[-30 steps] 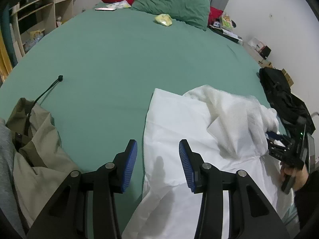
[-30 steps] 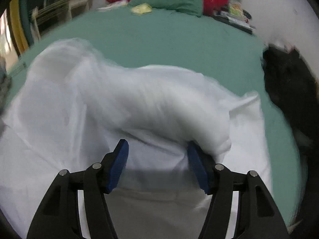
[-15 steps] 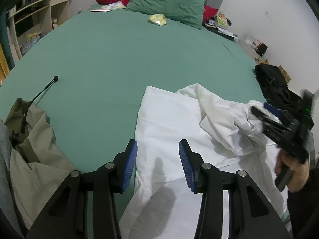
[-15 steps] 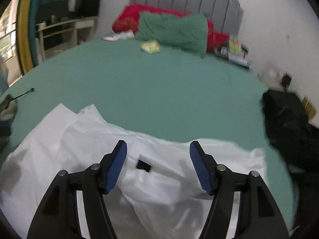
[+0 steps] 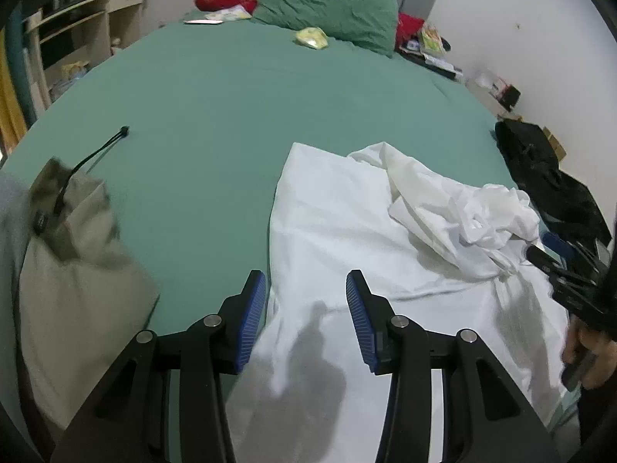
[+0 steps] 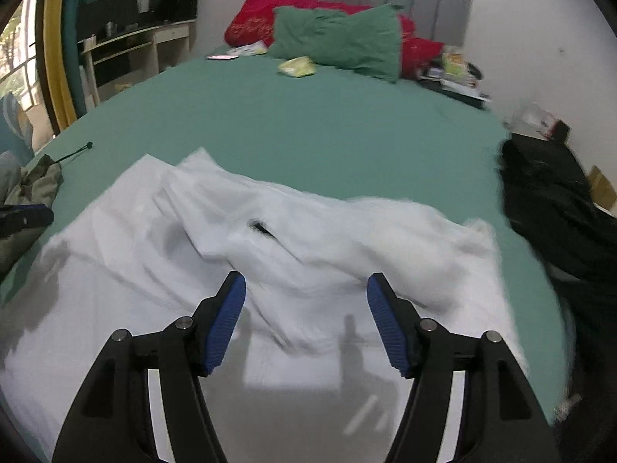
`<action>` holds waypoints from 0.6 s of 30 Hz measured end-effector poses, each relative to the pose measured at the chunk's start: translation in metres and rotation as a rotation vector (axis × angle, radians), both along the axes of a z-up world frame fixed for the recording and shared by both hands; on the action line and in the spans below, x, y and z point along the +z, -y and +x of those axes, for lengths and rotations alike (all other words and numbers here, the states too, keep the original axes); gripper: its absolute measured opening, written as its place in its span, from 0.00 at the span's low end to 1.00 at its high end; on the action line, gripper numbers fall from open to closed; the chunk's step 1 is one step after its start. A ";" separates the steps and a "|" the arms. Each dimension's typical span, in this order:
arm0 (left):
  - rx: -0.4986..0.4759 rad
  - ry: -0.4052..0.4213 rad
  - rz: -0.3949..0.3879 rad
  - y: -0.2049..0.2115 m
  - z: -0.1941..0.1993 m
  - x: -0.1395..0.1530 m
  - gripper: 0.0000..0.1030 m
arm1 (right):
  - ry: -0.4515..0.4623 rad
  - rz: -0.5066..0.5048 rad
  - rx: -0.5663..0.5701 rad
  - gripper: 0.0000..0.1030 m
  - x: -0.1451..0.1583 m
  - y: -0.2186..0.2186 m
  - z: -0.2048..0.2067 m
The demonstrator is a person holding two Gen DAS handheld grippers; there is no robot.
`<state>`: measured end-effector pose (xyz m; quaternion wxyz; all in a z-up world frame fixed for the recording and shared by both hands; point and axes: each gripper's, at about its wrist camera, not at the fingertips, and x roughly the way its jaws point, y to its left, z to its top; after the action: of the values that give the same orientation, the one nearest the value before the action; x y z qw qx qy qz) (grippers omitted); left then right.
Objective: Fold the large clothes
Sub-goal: 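Release the jacket from the right tool and smooth the folded layer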
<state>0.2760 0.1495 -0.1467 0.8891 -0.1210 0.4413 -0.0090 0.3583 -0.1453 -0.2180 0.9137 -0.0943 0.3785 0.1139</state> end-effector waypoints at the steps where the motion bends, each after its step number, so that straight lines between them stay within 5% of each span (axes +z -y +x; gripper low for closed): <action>1: 0.013 0.005 -0.003 0.000 -0.007 0.001 0.45 | 0.002 -0.008 -0.015 0.64 0.002 0.012 -0.010; 10: 0.166 -0.004 -0.044 -0.019 -0.095 -0.008 0.50 | -0.043 0.008 -0.164 0.64 0.006 0.137 -0.094; 18: 0.203 -0.108 0.041 -0.017 -0.144 -0.034 0.58 | -0.136 0.062 -0.239 0.64 -0.018 0.207 -0.146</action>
<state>0.1321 0.1661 -0.1802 0.8626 -0.1471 0.4743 0.0967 0.2126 -0.3522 -0.2357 0.8955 -0.0126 0.4443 0.0221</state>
